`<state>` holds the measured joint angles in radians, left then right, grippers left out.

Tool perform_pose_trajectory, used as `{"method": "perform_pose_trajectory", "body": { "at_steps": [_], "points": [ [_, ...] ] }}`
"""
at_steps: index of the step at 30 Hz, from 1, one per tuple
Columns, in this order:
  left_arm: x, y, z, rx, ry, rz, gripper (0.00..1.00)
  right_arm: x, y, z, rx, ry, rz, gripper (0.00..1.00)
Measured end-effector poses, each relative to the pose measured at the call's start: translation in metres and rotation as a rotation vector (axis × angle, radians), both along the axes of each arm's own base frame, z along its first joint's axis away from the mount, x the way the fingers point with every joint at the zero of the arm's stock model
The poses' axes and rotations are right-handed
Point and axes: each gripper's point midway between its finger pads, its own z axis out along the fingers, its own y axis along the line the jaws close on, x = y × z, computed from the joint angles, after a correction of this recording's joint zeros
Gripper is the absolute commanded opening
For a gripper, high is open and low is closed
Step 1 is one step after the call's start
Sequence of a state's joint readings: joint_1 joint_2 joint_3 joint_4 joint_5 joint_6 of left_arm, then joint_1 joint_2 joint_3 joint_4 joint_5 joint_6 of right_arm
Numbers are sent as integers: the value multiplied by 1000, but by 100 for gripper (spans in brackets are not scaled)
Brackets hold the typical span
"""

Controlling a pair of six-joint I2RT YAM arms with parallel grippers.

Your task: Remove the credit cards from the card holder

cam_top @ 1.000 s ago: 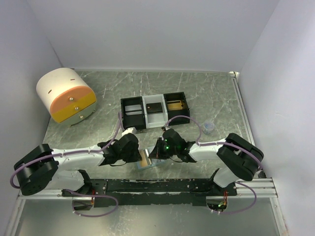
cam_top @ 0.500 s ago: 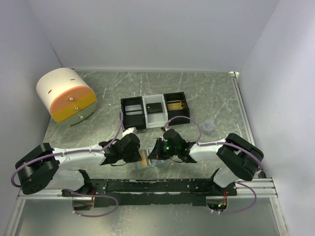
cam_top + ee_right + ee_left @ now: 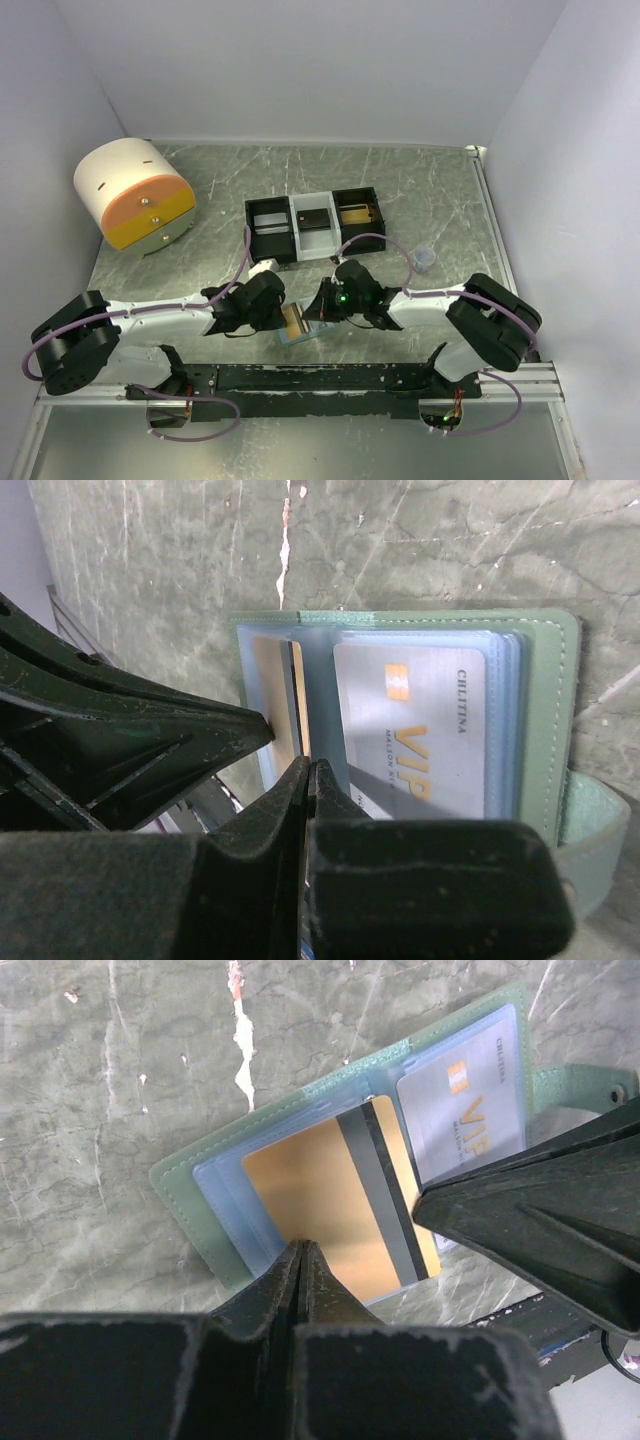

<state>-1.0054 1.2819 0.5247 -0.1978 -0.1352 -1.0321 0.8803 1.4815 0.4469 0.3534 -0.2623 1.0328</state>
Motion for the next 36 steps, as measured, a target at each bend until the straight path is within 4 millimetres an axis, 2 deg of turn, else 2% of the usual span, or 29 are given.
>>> {"method": "perform_pose_trajectory", "body": {
  "at_steps": [9, 15, 19, 21, 25, 30, 36],
  "points": [
    [-2, 3, -1, 14, 3, -2, 8, 1, -4, 0, -1, 3, -8, 0],
    [-2, 3, -1, 16, 2, -7, 7, 0, -2, 2, 16, 8, 4, 10],
    [-2, 3, -1, 16, 2, -9, 7, -1, -1, -1, 18, 17, 14, 11],
    [-2, 3, -1, 16, 2, -8, 7, -2, -1, -4, 15, 24, 19, 10],
    [-2, 3, -1, 16, 2, -9, 7, -3, 0, -5, 17, 28, 25, 0],
    [-2, 3, -1, 16, 2, -8, 7, -1, -1, -3, 18, 22, 15, 0],
    [-2, 3, -1, 16, 2, -8, 8, 6, -8, 9, 12, -16, -18, 0]
  ]
}}
